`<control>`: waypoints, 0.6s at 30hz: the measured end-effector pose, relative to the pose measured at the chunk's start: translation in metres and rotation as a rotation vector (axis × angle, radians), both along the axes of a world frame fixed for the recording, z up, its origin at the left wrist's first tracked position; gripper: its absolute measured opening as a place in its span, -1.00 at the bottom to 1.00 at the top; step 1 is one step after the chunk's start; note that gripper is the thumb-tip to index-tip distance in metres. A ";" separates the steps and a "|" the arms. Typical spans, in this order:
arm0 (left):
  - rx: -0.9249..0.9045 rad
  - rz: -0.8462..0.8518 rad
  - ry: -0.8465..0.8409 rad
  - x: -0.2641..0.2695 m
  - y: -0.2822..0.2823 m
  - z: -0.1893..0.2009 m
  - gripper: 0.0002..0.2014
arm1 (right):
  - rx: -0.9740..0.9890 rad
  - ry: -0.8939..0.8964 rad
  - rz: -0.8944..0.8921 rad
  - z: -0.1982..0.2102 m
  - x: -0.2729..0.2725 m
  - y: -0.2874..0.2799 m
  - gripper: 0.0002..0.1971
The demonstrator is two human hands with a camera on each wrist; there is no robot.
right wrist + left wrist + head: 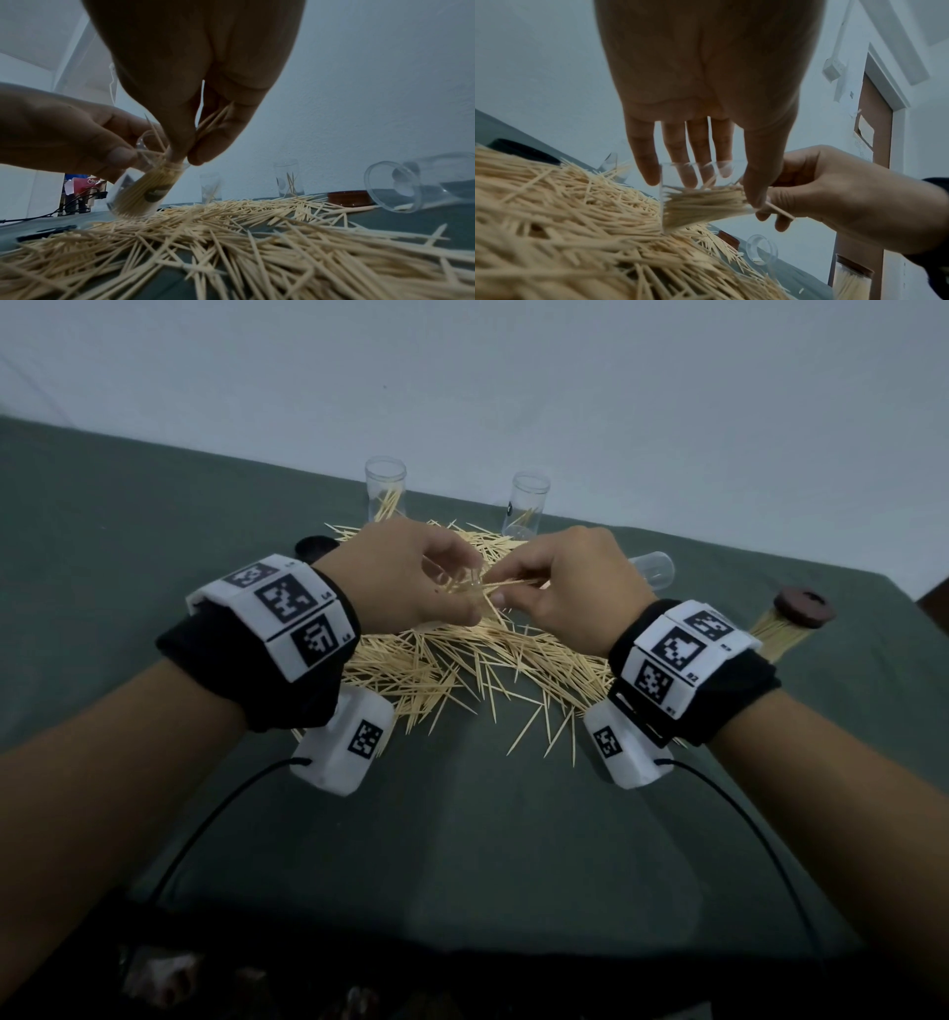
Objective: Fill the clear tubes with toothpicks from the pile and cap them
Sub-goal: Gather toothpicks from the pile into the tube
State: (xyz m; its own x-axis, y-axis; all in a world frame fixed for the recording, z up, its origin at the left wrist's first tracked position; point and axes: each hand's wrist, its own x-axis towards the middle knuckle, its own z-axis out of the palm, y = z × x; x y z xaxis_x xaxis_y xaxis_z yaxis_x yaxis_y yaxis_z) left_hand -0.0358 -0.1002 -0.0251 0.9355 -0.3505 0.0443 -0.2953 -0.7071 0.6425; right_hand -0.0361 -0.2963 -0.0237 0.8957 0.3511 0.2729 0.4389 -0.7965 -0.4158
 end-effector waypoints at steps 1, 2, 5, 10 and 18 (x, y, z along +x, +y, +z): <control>-0.004 -0.005 0.002 -0.001 -0.001 0.000 -0.45 | 0.001 -0.005 0.006 0.000 0.000 0.000 -0.84; -0.005 -0.008 0.003 -0.001 -0.001 -0.001 -0.46 | -0.002 -0.010 0.012 0.000 -0.001 0.000 -0.84; -0.005 0.001 -0.002 0.000 -0.001 -0.001 -0.45 | -0.005 -0.021 0.024 -0.001 0.000 -0.001 -0.80; -0.012 0.019 -0.007 0.001 0.002 -0.001 -0.44 | -0.017 -0.025 0.018 -0.003 0.002 -0.001 -0.79; -0.035 0.028 0.000 0.000 0.000 -0.001 -0.46 | -0.032 -0.031 0.044 -0.004 0.000 0.000 -0.82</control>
State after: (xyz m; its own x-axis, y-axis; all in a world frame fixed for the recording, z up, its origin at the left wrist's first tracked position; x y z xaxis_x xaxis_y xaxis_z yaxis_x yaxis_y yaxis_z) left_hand -0.0357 -0.1007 -0.0262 0.9448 -0.3226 0.0565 -0.2761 -0.6920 0.6670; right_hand -0.0361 -0.2968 -0.0280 0.8704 0.3991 0.2883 0.4862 -0.7887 -0.3762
